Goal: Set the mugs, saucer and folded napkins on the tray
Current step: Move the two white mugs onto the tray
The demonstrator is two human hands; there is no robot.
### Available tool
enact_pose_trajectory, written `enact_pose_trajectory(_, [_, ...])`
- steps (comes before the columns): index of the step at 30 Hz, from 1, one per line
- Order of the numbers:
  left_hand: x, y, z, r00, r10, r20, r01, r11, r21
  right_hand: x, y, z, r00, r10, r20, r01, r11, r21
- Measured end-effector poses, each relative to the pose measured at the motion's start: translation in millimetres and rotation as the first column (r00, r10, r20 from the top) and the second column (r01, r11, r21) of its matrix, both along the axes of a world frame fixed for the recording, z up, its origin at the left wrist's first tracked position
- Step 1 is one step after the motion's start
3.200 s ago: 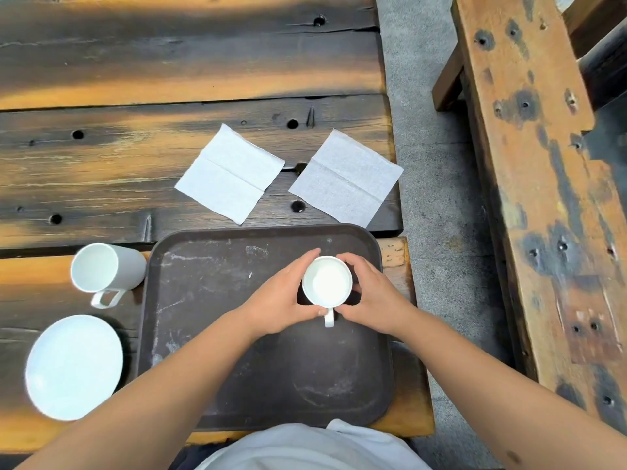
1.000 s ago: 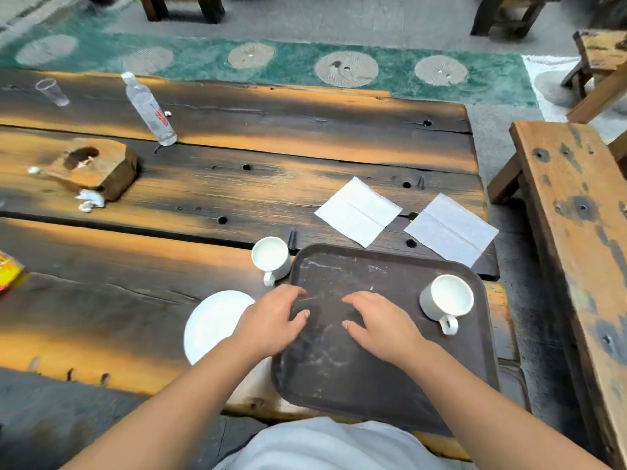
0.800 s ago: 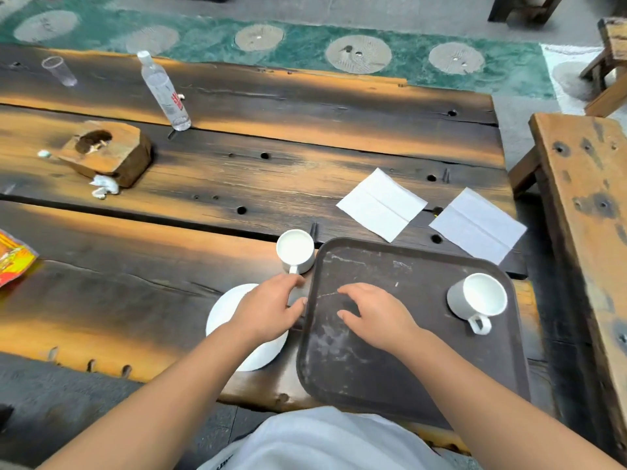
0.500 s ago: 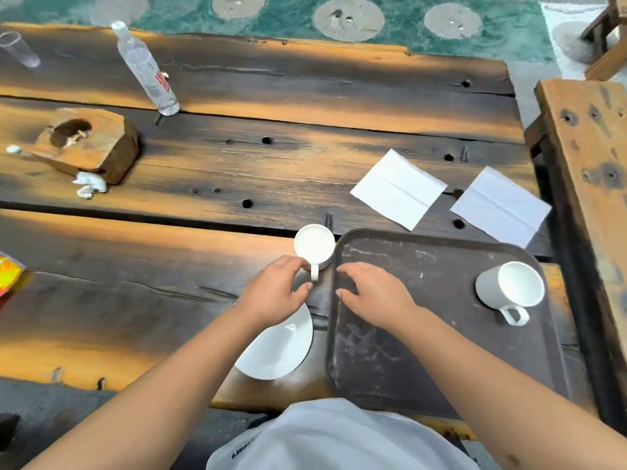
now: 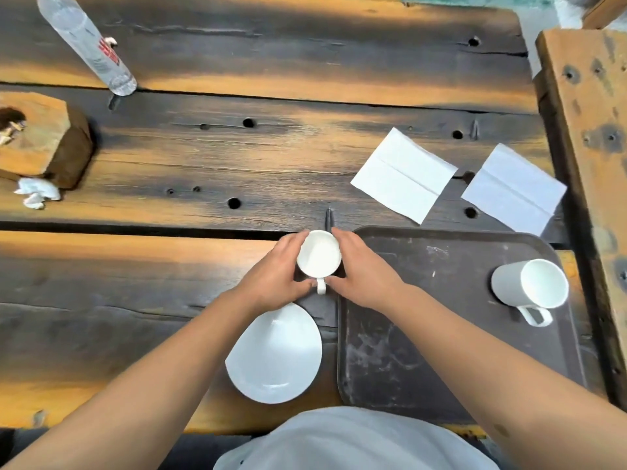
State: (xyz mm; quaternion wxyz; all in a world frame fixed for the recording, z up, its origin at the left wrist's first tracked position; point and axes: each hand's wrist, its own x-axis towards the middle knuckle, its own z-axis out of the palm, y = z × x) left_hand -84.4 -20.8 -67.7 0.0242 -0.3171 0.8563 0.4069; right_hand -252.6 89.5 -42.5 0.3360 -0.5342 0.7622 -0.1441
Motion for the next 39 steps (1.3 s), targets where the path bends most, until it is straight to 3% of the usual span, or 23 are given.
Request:
enact_pose_trajectory(10, [-1.6,-4.8,-9.6,0.999,0.026,-0.044,-0.021,0.994,0.106,-6.6,-7.2,-16.3,1.000,0.027,-0.007,-0.027,1.000,0.002])
enact_pose_trajectory(26, [-0.5,1.7,-6.5,0.989,0.144,-0.017,-0.136,0.965,0.223,-14.0,-4.2,-23.2,0.968,0.012,0.250,-0.008,1.000,-0.015])
enact_pose_trajectory(39, [-16.3,31.2,19.8,0.996,0.085,-0.029,-0.079,0.980,0.182,-29.1,41.1,1.2,0.961,-0.046,0.274,0.067,0.996,-0.066])
